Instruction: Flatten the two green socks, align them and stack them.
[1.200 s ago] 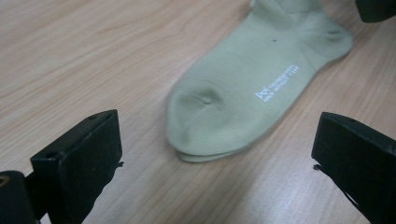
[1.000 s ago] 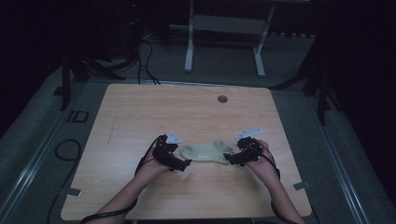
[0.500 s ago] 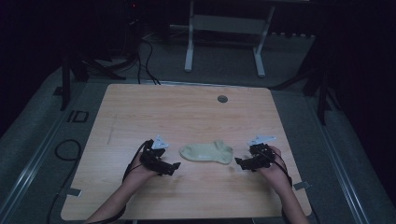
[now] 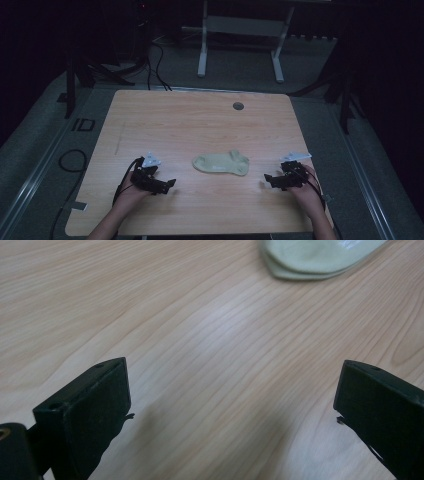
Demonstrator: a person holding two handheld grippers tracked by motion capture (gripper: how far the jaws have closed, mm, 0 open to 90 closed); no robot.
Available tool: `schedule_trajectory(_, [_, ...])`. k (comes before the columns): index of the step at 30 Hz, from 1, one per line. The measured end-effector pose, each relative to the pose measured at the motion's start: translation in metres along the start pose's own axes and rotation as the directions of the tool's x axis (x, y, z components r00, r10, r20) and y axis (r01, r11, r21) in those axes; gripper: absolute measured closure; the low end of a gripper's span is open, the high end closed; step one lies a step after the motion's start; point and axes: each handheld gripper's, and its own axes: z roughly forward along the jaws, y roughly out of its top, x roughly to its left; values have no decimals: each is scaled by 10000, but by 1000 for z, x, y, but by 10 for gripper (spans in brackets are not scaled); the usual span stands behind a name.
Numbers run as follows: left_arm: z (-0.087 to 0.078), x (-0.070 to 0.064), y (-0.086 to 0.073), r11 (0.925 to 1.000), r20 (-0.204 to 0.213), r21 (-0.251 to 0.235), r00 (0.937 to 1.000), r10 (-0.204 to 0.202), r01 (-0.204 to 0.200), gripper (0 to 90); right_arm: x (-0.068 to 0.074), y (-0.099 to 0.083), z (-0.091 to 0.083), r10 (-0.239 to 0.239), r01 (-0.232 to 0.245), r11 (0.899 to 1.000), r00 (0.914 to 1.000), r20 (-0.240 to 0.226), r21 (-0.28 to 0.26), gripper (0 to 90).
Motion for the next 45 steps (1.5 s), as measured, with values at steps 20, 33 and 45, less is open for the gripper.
schedule_trajectory(20, [-51,31,-51,9888,-922,-730,9863,-1368,1303,18,-23,-39,-25,1007,-986,9942,9935,533,-419,142])
schedule_trajectory(33, [-78,54,-76,9670,-1722,-1354,9560,-2375,2159,18,-32,-57,-36,1519,-1464,9872,9841,923,-632,142])
schedule_trajectory(45, [-88,59,-93,9526,-2060,-1616,9353,-2879,2577,18,-42,-74,-41,2449,-2137,9629,9482,2021,-1646,141])
